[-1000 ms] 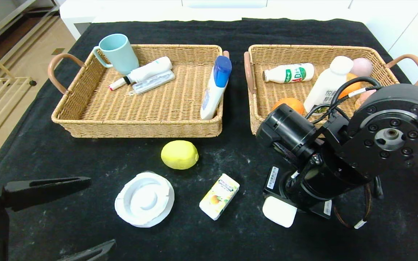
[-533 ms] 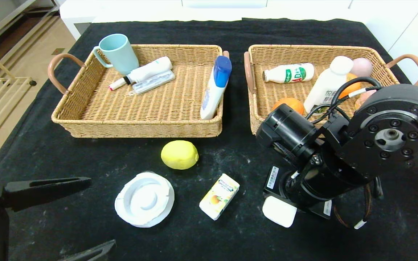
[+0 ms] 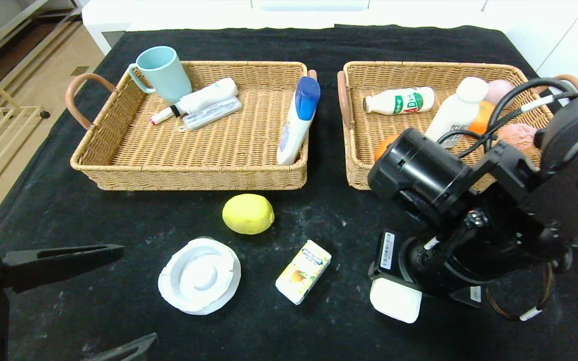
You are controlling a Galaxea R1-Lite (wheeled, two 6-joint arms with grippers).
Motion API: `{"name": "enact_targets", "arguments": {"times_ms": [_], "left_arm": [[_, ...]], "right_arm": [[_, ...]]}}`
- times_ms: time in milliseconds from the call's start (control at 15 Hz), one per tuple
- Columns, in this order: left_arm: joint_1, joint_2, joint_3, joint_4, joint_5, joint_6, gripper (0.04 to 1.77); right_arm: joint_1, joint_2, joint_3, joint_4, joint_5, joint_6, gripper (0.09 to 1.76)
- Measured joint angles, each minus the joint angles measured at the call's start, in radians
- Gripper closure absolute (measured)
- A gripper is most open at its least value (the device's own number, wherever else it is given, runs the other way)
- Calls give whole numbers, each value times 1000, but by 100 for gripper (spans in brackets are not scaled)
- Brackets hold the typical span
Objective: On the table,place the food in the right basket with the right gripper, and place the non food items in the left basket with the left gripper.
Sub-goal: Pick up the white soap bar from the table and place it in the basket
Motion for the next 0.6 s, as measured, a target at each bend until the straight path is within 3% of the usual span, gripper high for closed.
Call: {"name": "enact_targets", "arguments": {"times_ms": [333, 600], "left_arm": [[0, -1, -1, 0, 0, 0, 9], [0, -4, -6, -3, 1, 0, 9]], "right_arm": [[68, -46, -143, 47, -13, -101, 80], [122, 7, -284, 30, -87, -166, 80]]}}
